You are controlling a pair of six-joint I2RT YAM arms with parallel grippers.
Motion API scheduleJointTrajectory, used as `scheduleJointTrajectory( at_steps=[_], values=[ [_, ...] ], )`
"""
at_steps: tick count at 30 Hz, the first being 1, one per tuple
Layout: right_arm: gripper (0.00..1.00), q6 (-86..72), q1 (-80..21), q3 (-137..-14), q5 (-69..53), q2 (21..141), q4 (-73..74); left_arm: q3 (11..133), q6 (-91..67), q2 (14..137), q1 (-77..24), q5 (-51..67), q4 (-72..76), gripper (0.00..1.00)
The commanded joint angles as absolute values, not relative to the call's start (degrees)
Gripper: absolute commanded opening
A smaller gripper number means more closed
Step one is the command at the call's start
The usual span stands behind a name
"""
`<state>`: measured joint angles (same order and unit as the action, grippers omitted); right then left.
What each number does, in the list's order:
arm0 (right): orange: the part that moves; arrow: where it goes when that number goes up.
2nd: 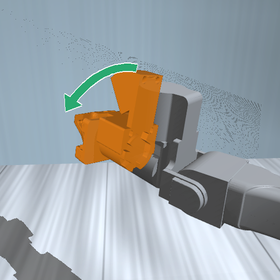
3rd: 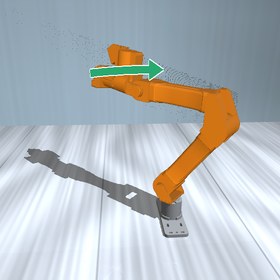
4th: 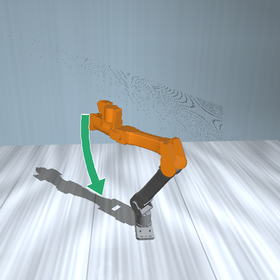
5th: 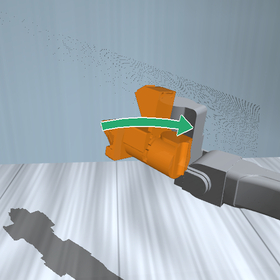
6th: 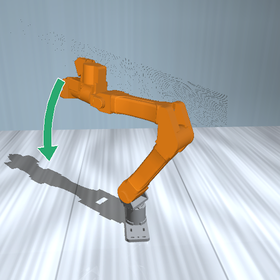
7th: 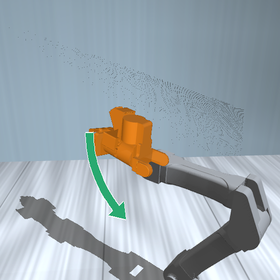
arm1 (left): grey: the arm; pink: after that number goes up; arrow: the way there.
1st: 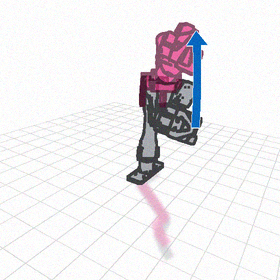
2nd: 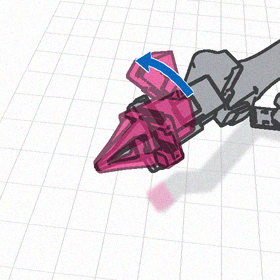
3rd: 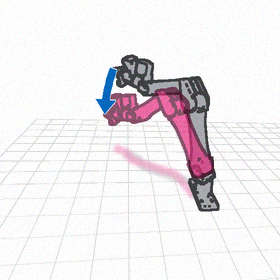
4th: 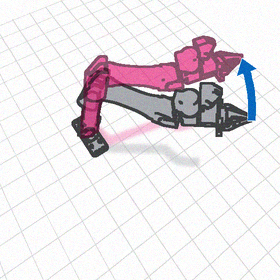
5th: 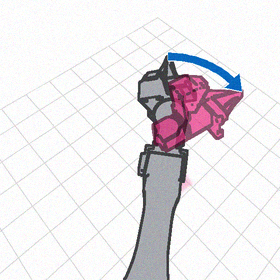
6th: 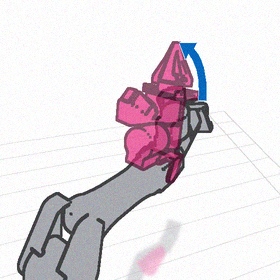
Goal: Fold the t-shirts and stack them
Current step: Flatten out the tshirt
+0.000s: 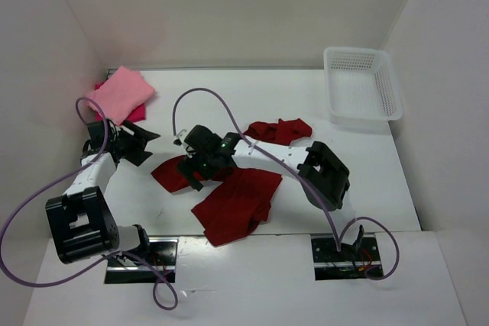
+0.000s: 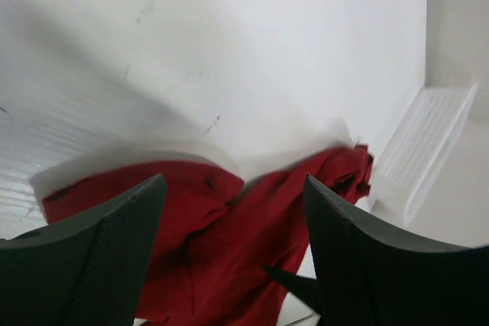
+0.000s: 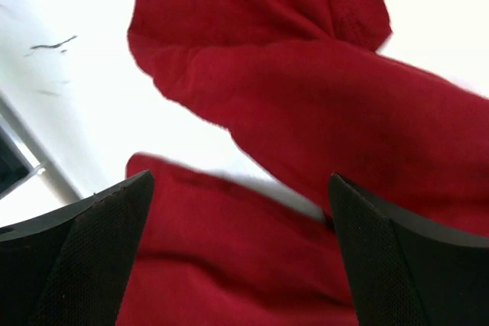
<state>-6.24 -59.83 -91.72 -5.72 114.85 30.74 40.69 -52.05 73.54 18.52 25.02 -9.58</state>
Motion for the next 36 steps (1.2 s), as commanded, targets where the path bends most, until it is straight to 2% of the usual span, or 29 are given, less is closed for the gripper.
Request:
scheduleJointTrajectory(
  at_steps=[1,12,13,15,16,19,21,25,30,36],
  values=[
    [1.00,-3.87,-62.13,-96.59,0.78,117.15,28.13,43.85,-56.15,75.67,21.70,27.77,-4.66,0.80],
    [0.98,-5.09,-62.67,-101.95,14.56,124.54,27.33,43.86,-58.28,76.47,23.38,28.92,-1.58,0.80],
    [0.83,-5.10,-62.67,-101.95,15.63,125.24,27.33,43.34,-58.27,76.46,23.38,28.92,-2.10,0.80],
    [0.61,-5.62,-62.67,-102.66,17.13,125.24,26.54,42.63,-57.05,74.63,23.38,28.30,-2.11,0.80],
    [0.36,-6.32,-62.67,-103.44,17.14,124.55,26.02,42.63,-56.52,74.62,23.38,27.69,-3.41,0.80],
    [0.12,-7.55,-61.97,-106.77,17.31,122.88,26.97,42.10,-54.76,71.64,23.38,27.16,-4.75,0.80],
    [0.02,-7.56,-59.95,-108.01,17.84,120.95,29.00,41.58,-53.09,70.49,23.38,26.64,-5.36,0.80],
    [0.00,-9.39,-54.51,-108.63,16.19,115.76,31.55,41.57,-50.81,68.65,21.27,26.10,-7.29,0.78],
    [0.00,-13.53,-39.92,-108.54,9.15,109.08,33.22,40.09,-48.35,64.69,15.76,23.39,-10.10,0.76],
    [0.00,-21.17,-24.99,-97.06,-9.12,101.17,27.00,35.87,-47.02,64.59,4.41,17.67,-9.42,0.75]
  ],
)
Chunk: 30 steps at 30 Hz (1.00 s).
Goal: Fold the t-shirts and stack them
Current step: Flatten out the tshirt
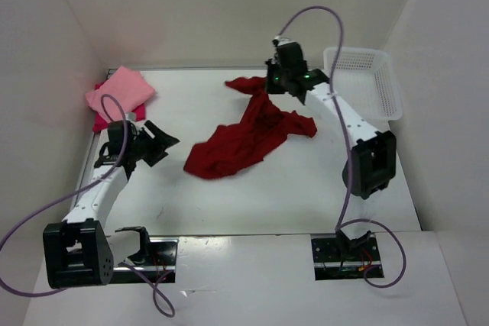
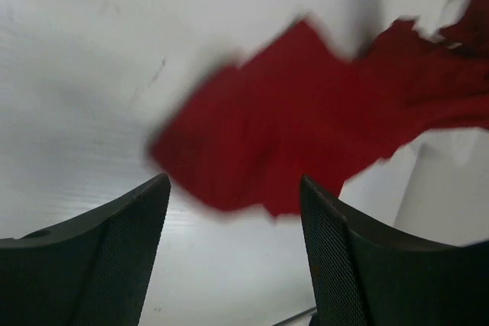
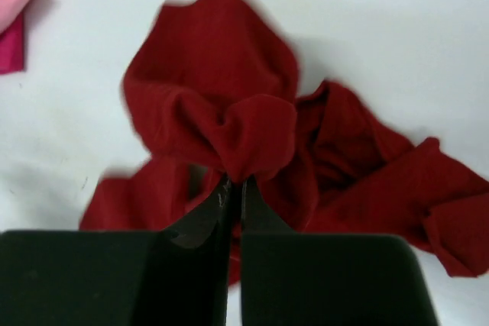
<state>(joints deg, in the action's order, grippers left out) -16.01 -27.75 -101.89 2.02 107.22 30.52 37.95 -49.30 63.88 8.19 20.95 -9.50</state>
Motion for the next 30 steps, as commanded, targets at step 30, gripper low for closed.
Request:
scheduleJointTrajectory(
  at_steps=[30],
  values=[
    [0.01,-29.36,-18.82,-96.46,-49.04,80.34,20.84,47.64,-51.23,68.64,7.21,13.79,-6.34,0.67]
  ],
)
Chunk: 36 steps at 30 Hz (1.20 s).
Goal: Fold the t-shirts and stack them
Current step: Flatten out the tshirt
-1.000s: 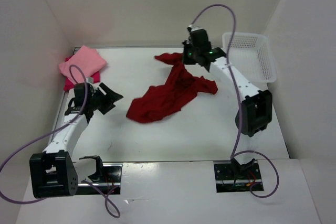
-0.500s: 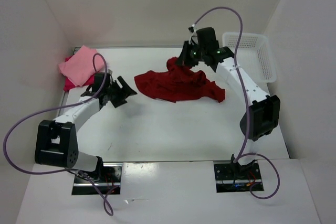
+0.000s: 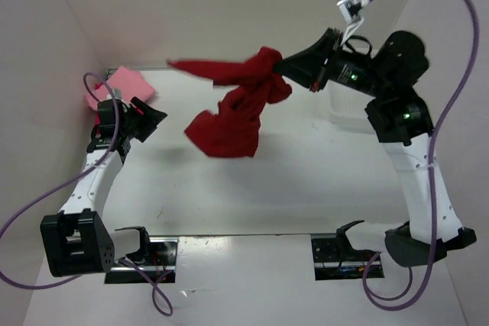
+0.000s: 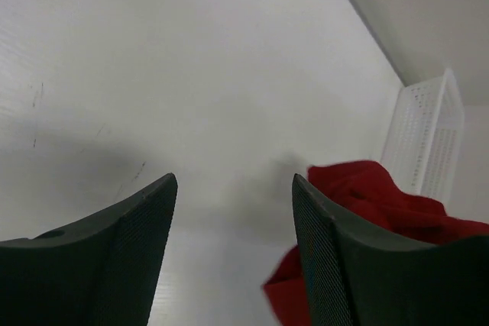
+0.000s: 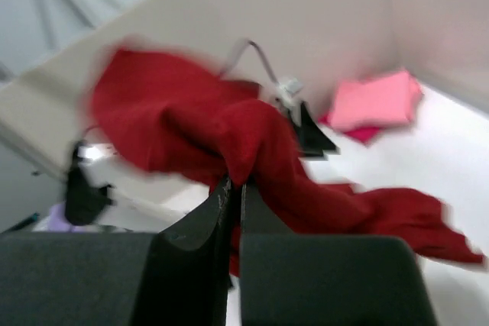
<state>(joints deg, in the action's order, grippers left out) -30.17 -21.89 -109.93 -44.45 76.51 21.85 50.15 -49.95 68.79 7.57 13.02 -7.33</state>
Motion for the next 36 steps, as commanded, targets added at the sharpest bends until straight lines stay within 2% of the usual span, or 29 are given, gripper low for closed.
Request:
scheduleJointTrajectory(
  at_steps=[1,4,7,11,14,18,24,28,31,36],
  values=[
    [0.01,-27.44,-18.03,-88.67,-44.61,80.33,22.40,46.94,-51.24,68.64,7.21,14.58,-5.81,0.70],
    [0.01,-25.66,-17.49,-78.26,-35.99,81.04,23.38,46.32,-50.20,68.64,7.21,15.29,-5.01,0.71],
    [0.01,-26.98,-17.49,-74.19,-32.53,81.56,21.81,47.72,-46.24,69.17,5.98,13.89,-5.71,0.71],
    [0.01,-27.69,-17.49,-73.04,-30.95,81.56,19.69,47.12,-41.32,71.62,2.21,14.41,-7.65,0.60],
    [0.01,-27.69,-17.49,-73.65,-30.15,83.14,20.21,45.71,-39.11,73.64,-2.27,15.21,-9.32,0.58],
    [0.01,-27.69,-17.49,-72.60,-30.15,84.46,19.69,44.91,-37.80,78.91,-8.78,15.82,-10.10,0.69],
    [0.01,-27.69,-17.49,-71.37,-29.09,85.61,19.69,41.50,-39.99,77.88,-12.57,9.05,-13.98,0.70],
    [0.01,-27.69,-17.49,-70.05,-29.62,85.61,18.46,40.78,-41.22,77.78,-13.71,12.56,-8.71,0.76],
    [0.01,-28.21,-17.49,-69.43,-30.15,85.61,17.93,43.67,-41.22,84.69,-15.29,17.90,-5.72,0.77],
    [0.01,-28.21,-16.96,-70.66,-29.62,85.08,18.63,48.43,-37.71,92.54,-19.24,21.09,-8.09,0.63]
  ],
)
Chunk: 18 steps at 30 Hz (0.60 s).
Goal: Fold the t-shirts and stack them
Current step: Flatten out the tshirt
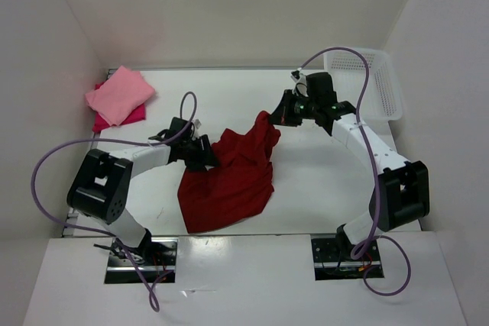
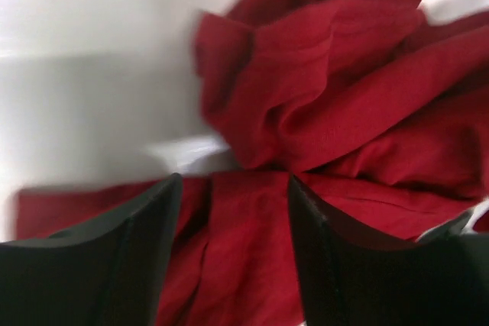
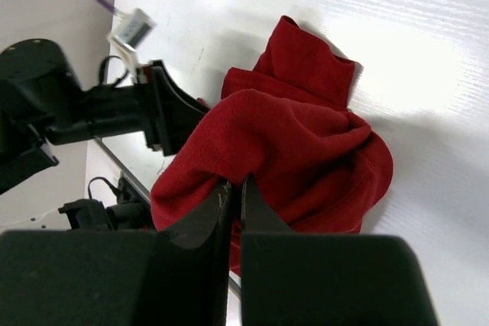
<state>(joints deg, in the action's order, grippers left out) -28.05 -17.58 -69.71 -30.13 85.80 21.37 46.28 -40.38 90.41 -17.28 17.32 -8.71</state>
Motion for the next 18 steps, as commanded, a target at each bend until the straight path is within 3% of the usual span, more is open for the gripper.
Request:
scheduleJointTrajectory(
  at_steps=[1,7,11,16,18],
  values=[
    [0.01,-28.21,-16.96,-70.66,-29.62,85.08,18.63,48.43,-37.71,92.55,-19.25,21.09,-8.61,0.63],
    [0.01,-27.69,-16.35,-70.14,-29.62,84.55,18.63,47.81,-37.71,93.77,-19.78,22.24,-8.00,0.59],
    [0.01,-27.69,-16.35,-70.14,-29.10,84.55,18.63,48.43,-37.71,92.65,-20.30,22.85,-8.53,0.30],
    [0.01,-27.69,-15.82,-71.27,-29.09,84.55,19.24,49.48,-36.47,88.25,-20.30,22.24,-13.00,0.09],
    [0.01,-27.69,-15.29,-72.07,-29.09,84.55,19.77,50.09,-36.47,85.44,-20.30,20.92,-15.19,0.06]
  ],
)
